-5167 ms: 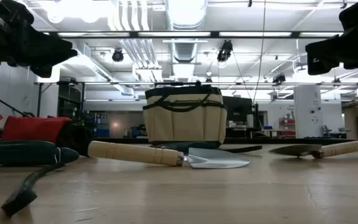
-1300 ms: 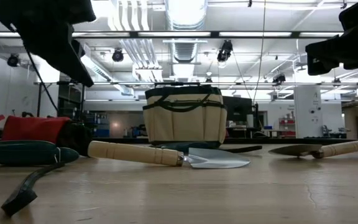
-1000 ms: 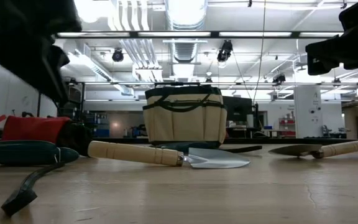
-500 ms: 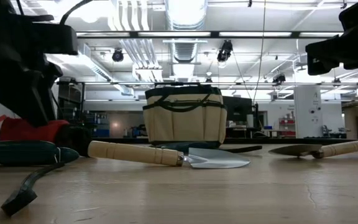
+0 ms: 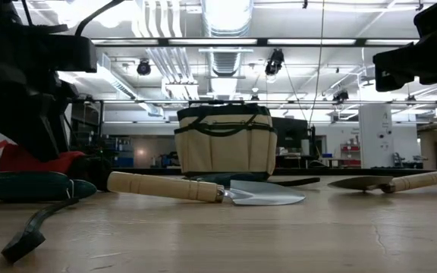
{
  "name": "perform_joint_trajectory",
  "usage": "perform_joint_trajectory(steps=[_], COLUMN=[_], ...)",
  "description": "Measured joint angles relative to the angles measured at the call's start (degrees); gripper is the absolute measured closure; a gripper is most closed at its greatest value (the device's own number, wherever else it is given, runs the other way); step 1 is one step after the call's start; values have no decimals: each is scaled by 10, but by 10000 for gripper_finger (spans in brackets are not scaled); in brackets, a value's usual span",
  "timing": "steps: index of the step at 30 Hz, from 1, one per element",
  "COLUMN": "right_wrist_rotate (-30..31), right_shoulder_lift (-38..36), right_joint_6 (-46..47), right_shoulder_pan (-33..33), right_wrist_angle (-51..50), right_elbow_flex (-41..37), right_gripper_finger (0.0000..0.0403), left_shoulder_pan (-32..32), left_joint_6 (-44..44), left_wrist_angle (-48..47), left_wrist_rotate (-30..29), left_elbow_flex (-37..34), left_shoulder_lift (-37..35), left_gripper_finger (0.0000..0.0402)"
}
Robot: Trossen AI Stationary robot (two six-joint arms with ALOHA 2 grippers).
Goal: Pick & Place Garden tools in Gardening bag
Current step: Put the gloves into the gardening bag
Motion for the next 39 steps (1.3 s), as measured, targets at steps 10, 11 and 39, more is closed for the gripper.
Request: perform_joint_trajectory(steps=[10,11,39], right_wrist_rotate=[0,0,0], right_shoulder_lift=[0,0,0], right_joint_6=[0,0,0], right_shoulder_pan=[0,0,0], right_wrist_angle=[0,0,0], right_elbow_flex=[0,0,0], right_gripper_finger=[394,394,394], left_shoulder_pan=[-1,-1,203], left_joint_6=[14,14,337], left_wrist_angle=[7,8,159], left_wrist_rotate=[-15,-20,-326], left_elbow_flex=[3,3,142], left_shoulder_lift=[-1,-3,-52], left_gripper_finger=[391,390,391])
